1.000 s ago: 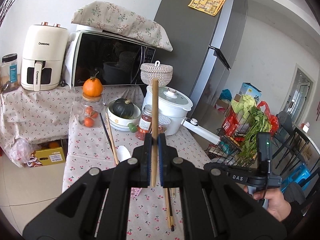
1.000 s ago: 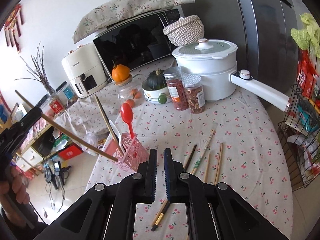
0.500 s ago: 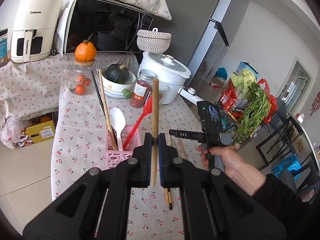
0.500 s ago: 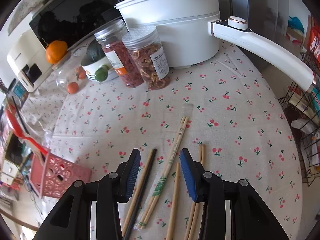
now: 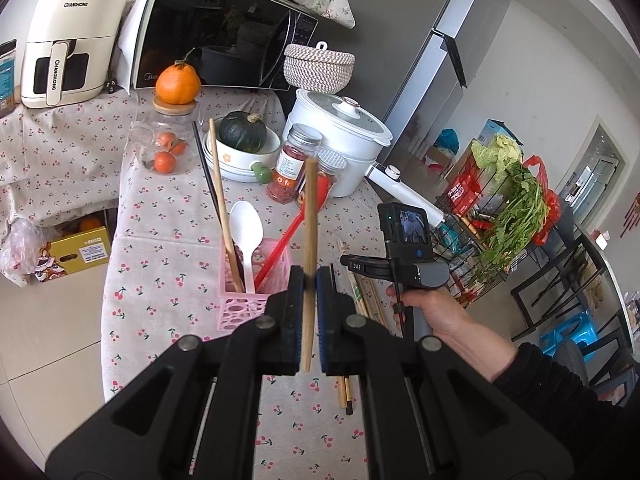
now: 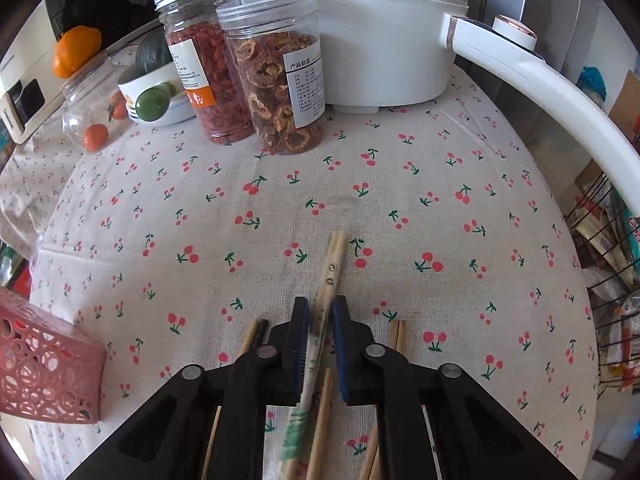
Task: Organize utensils
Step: 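Drop the wooden chopstick into the holder with the left gripper while the right lifts the wrapped chopsticks, then carry the wrapped chopsticks into the pink holder and open the right gripper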
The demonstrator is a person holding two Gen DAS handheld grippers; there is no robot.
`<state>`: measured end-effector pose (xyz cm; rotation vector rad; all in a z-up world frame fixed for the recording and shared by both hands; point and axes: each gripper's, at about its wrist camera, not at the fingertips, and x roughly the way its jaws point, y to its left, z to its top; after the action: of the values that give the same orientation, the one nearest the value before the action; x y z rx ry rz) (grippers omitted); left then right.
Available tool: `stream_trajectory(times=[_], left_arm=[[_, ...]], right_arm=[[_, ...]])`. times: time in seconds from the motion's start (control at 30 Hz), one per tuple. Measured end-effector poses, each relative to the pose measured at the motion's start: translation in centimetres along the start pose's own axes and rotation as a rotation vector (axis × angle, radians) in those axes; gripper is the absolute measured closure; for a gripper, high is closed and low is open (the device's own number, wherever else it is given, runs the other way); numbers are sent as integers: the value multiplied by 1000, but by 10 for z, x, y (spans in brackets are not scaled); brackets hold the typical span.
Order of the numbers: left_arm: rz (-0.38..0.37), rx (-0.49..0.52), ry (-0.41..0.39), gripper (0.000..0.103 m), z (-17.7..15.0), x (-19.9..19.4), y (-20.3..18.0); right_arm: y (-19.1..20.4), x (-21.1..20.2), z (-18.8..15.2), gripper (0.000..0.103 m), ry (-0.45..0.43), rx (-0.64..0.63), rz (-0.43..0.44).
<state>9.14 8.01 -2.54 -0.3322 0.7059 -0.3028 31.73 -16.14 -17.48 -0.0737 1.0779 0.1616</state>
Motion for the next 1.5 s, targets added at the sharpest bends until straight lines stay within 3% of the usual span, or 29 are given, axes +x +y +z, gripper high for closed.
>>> stream_trajectory(times=[0.17,0.33,0.6,0.97,1.2,1.27,1.33,1.4,1.5], left_arm=[[3,2,-66,96,8,-14,-1],[53,16,-191,96,21,-36,0],[96,-36,-337,96,36,-51,13],[159,-8,-287,96,33,-17,12],[148,8,-230,95,34,-3,12],[132,8,-199,76,33,1,14],[148,-16,-197,16,31,0,16],[161,-42,-219,7,28,-7,17],[166,-58,-163,1,28,-8,20]], right_arm=[[-5,-48,-4,98,-103,31,36],[-12,-108,-9,98,-227,66,85],[-5,-177,-27,98,-362,51,139],[3,-224,-38,98,-461,19,208],[22,-245,-41,98,-507,-25,255],[28,-247,-42,98,-508,-39,265],[35,-247,-43,98,-507,-52,273],[40,-246,-44,98,-506,-63,278],[46,-246,-45,98,-506,-75,287]])
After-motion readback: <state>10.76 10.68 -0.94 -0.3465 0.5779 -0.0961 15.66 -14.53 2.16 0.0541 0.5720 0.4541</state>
